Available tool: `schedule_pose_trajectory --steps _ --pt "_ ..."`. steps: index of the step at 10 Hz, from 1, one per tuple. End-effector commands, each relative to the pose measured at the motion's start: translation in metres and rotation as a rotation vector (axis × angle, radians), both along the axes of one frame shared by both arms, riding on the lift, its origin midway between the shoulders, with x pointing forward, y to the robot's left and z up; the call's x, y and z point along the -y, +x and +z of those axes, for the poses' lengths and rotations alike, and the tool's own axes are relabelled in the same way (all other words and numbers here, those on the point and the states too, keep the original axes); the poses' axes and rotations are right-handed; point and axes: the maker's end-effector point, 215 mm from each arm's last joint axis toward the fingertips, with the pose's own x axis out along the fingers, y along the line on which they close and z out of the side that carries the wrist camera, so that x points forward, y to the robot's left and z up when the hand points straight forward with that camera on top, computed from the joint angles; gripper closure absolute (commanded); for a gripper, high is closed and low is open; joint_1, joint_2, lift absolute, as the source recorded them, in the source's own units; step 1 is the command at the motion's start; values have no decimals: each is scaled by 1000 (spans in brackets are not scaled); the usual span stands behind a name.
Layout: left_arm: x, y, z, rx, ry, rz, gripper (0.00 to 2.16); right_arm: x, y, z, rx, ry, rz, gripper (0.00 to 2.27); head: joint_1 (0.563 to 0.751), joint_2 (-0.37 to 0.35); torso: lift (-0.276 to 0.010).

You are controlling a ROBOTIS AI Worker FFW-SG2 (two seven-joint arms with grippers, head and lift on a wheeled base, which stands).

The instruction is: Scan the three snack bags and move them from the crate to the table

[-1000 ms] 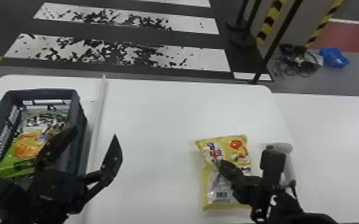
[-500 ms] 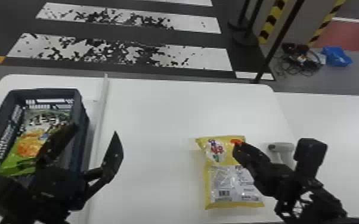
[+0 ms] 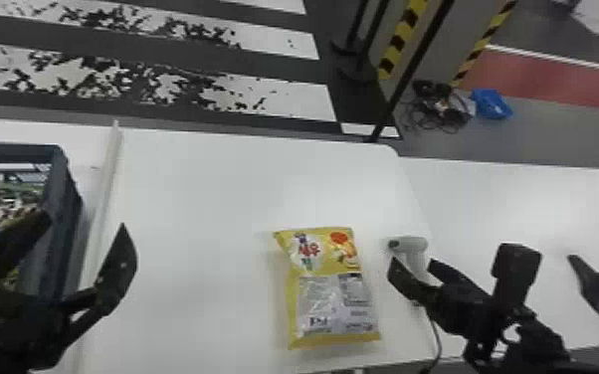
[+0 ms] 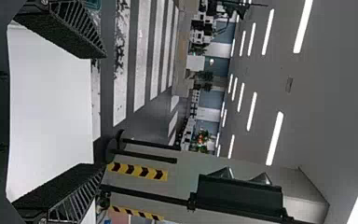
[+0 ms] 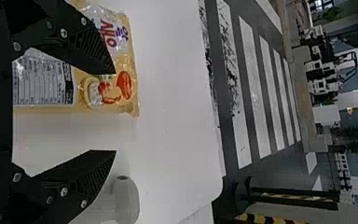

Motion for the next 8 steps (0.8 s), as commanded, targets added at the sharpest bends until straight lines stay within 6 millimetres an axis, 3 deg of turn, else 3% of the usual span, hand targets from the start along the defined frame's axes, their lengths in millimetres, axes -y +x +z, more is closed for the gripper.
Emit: schedule_pose_trajectory --steps 1,2,6,8 --pt "0 1 -1 -2 -2 7 33 31 1 -19 -23 -37 -30 80 695 -306 -62" --pt "1 1 -2 -10 -3 4 33 44 4 -32 -40 -51 -35 80 695 -342 -62" --pt "-4 2 -17 -68 2 26 33 63 23 -76 -113 -53 -14 83 695 -350 -62" --pt "-9 3 -18 -84 1 40 33 75 34 -86 -118 -61 -13 83 695 -350 -62"
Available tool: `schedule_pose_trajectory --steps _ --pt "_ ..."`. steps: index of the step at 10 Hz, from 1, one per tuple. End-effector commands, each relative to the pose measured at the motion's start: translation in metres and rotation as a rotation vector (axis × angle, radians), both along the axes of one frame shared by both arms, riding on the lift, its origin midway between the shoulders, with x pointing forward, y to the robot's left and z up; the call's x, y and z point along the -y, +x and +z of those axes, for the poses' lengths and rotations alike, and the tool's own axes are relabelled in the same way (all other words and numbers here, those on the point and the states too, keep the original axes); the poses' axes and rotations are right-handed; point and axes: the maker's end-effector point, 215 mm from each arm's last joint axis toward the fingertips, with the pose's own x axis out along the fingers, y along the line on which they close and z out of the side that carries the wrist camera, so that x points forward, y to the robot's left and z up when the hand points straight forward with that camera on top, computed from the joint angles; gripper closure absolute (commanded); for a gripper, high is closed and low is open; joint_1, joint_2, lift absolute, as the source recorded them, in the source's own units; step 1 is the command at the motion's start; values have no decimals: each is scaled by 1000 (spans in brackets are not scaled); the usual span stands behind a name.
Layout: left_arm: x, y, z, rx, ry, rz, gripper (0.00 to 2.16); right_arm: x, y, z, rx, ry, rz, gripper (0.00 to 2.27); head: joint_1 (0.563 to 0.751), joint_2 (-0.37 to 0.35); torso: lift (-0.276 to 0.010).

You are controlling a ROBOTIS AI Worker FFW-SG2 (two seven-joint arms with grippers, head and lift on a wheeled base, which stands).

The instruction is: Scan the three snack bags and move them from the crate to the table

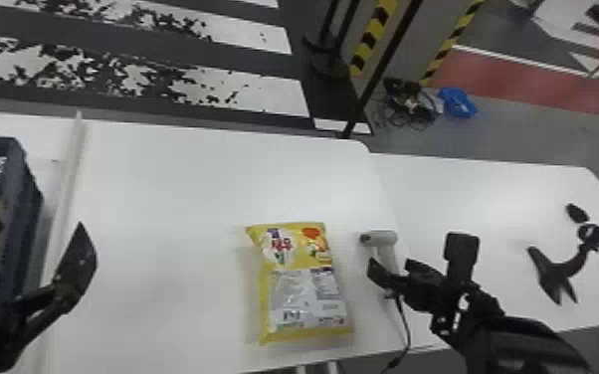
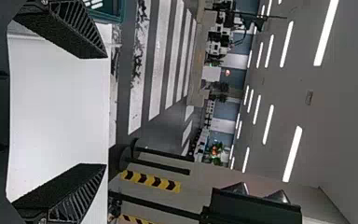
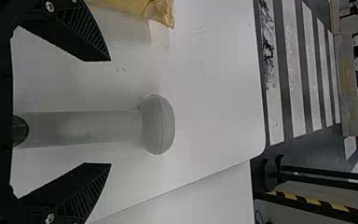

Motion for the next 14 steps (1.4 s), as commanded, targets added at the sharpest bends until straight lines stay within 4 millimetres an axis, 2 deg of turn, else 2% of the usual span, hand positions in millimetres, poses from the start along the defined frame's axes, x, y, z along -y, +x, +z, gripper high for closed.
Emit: schedule_pose_trajectory --steps 1,2,3,4,5,6,7,9,10,11,12,13,14 --pt "-7 3 2 -8 -12 11 33 4 11 -4 3 -24 13 83 695 -350 -62" --pt "-10 4 2 -17 -8 24 33 12 19 -8 3 -36 8 87 695 -350 -62" --pt "-13 6 -1 -34 -1 33 33 17 26 -19 -19 -25 9 215 695 -350 -62" --pt "-16 6 -2 -39 4 37 33 17 27 -27 -36 -18 14 981 695 -350 -62" --pt "-18 6 -2 -40 7 41 33 16 26 -30 -46 -9 11 1936 695 -350 -62" --pt "-19 6 -1 -38 7 44 33 12 27 -30 -45 5 16 2152 695 -350 -62" --pt "-20 6 -2 -40 8 49 33 8 23 -31 -59 32 17 2240 695 -350 -62" --pt "-21 4 -4 -47 10 52 33 5 14 -22 -39 53 10 2236 695 -350 -62" --pt "-23 4 -6 -50 13 59 33 5 1 -14 -19 135 -27 2236 695 -350 -62" --pt "-24 4 -9 -55 14 65 33 -2 -17 3 16 171 -40 2240 695 -350 -62" --pt "-23 5 -13 -61 12 65 33 -11 -33 31 90 217 -45 2240 695 -350 -62" --pt "-22 5 -19 -71 11 68 33 -18 -50 54 146 359 -67 2240 695 -350 -62" --pt "-19 6 -24 -79 10 63 33 -40 -67 69 166 445 -56 2236 695 -350 -62"
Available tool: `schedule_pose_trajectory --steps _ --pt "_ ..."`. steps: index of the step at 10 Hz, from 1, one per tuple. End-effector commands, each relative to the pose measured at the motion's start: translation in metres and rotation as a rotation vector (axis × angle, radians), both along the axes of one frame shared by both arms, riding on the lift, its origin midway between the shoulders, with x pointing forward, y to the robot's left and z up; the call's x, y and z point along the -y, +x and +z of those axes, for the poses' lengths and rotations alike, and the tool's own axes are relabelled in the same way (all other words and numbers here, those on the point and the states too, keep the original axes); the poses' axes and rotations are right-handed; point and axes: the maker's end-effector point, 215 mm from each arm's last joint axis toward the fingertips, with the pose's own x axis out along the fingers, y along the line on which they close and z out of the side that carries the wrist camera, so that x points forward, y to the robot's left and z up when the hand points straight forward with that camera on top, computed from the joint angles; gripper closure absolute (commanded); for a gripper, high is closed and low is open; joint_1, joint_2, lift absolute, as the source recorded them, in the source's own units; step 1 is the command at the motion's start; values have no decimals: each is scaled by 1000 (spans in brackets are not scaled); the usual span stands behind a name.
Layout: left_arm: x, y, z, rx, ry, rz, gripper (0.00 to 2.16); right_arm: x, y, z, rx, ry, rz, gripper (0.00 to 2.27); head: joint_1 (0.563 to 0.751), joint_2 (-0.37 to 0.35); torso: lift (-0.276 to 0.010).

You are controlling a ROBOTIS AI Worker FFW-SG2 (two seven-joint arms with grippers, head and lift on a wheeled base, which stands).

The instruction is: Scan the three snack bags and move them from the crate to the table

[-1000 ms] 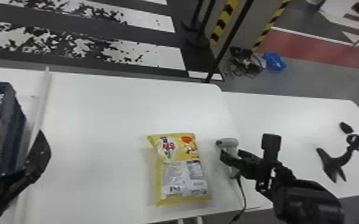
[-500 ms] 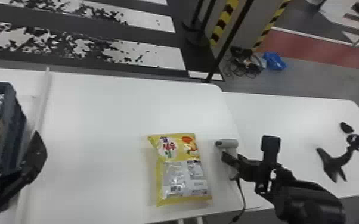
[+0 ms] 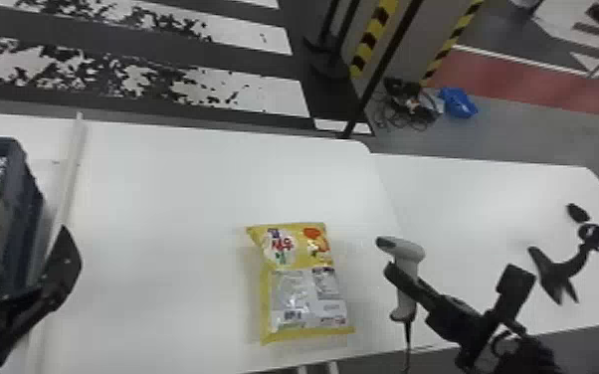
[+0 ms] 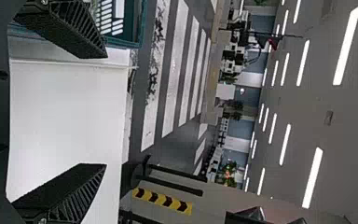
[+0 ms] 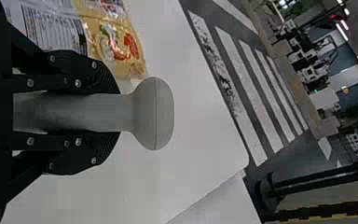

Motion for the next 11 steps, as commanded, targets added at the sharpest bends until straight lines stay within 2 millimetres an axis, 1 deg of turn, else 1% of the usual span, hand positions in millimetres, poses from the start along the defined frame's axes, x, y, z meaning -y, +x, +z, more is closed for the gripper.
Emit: schedule_pose_trajectory --steps 1,2,3,4,5,6,7,8,10,11 --pt "11 2 -4 -7 -11 -16 33 -32 -29 22 21 107 9 2236 695 -350 -62" --pt "16 2 -3 -7 -17 -21 33 -63 -42 26 -15 206 58 2240 695 -338 -62" --pt "16 2 -3 -9 -24 -8 33 -92 -53 30 -50 289 104 2240 695 -327 -62" --pt "20 1 -5 -14 -30 -5 33 -121 -68 34 -84 338 155 2240 695 -293 -62" --pt "19 0 -7 -17 -30 5 33 -146 -78 37 -113 356 203 2236 695 -257 -62" --pt "19 1 -6 -13 -33 19 33 -161 -86 39 -129 360 232 2240 695 -215 -62" --pt "21 2 -3 -7 -30 20 33 -170 -93 34 -152 359 245 2240 695 -177 -62" --pt "22 3 0 -2 -30 19 33 -182 -101 20 -196 329 267 2236 695 -157 -62" --pt "21 3 3 3 -10 20 33 -192 -113 -8 -275 228 287 2236 695 -132 -62" --pt "21 3 2 1 -9 22 33 -189 -111 -14 -251 161 278 2236 695 -121 -62"
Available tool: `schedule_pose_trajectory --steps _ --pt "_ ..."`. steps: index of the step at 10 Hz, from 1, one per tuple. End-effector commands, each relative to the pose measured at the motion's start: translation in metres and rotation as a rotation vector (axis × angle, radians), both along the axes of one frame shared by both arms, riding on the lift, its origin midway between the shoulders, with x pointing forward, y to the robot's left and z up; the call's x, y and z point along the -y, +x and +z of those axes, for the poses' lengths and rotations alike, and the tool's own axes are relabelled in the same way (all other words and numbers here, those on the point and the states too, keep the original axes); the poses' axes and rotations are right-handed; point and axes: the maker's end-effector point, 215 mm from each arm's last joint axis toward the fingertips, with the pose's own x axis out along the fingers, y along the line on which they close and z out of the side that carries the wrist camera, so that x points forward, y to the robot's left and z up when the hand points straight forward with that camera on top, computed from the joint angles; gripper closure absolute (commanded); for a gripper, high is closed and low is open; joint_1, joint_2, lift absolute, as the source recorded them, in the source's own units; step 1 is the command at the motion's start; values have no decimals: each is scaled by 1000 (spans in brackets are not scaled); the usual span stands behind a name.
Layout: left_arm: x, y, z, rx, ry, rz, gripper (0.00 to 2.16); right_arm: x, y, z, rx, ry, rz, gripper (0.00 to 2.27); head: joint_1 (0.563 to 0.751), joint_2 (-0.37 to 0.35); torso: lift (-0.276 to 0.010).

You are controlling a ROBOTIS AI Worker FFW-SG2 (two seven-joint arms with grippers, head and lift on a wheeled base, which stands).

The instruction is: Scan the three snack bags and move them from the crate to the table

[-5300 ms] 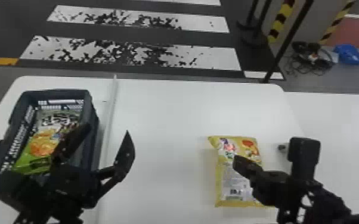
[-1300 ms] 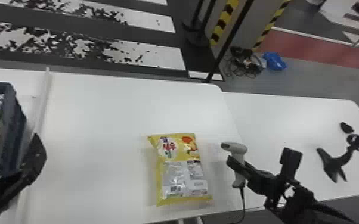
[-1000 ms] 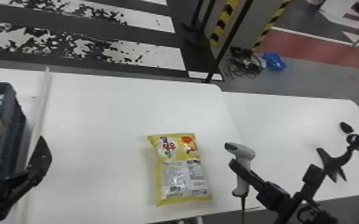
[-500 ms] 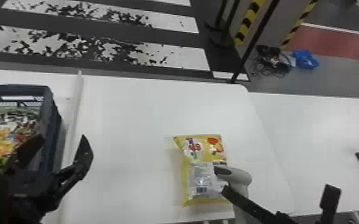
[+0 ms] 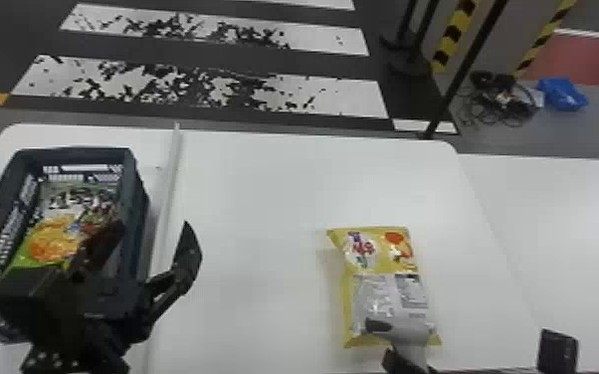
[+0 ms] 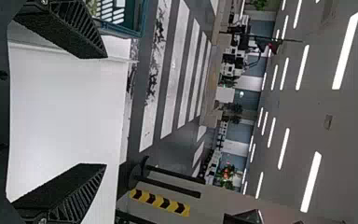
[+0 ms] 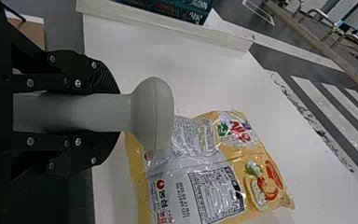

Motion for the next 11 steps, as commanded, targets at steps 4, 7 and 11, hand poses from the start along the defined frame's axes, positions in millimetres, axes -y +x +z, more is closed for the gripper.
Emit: schedule_pose_trajectory --steps 4,7,11 --pt "0 0 -1 -1 -1 2 33 6 24 23 200 -206 -29 2236 695 -131 -62" --pt "-2 1 2 7 -1 13 33 -11 23 14 238 -358 21 2240 695 -121 -62" --pt "-9 0 2 10 1 24 33 -8 12 -11 201 -490 29 2236 695 -86 -62"
